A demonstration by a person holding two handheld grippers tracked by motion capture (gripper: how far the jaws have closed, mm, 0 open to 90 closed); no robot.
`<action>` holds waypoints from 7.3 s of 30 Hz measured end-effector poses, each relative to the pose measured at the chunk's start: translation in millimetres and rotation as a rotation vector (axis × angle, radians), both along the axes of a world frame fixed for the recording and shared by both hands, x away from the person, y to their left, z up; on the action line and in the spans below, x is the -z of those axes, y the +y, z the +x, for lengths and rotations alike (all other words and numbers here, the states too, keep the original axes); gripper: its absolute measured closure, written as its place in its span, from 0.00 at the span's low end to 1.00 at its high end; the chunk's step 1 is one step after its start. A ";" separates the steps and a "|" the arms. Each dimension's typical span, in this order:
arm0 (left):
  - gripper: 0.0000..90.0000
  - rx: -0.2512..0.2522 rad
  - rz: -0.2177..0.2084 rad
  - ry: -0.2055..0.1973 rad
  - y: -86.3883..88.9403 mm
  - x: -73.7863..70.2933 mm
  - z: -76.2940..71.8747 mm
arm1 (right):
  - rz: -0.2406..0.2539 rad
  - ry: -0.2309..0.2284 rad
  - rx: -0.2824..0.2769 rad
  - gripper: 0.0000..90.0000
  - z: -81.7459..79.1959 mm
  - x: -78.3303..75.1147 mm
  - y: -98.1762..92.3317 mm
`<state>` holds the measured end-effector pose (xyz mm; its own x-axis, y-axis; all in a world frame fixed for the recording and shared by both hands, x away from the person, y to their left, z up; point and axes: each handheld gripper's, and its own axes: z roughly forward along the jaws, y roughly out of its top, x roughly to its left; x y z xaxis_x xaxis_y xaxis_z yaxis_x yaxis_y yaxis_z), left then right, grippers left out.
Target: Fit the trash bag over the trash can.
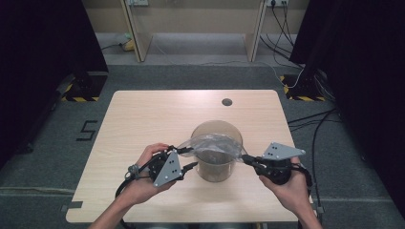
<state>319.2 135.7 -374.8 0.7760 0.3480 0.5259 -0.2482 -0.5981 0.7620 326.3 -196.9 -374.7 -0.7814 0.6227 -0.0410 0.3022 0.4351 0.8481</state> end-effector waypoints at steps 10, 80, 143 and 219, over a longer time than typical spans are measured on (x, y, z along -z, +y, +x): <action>0.52 -0.016 -0.105 -0.006 -7.8 -18.9 5.0 | -0.013 -0.005 0.000 1.00 -0.1 -1.4 -0.4; 1.00 0.208 0.144 0.157 -49.6 52.2 -17.2 | 0.001 0.066 0.236 1.00 47.4 -16.5 3.7; 1.00 -0.294 -0.232 0.320 12.8 21.7 74.4 | -0.058 0.073 0.299 0.92 63.1 2.3 12.3; 0.82 -0.264 -0.130 0.268 -10.0 -2.3 106.5 | 0.017 0.058 0.279 0.88 62.1 -17.0 5.0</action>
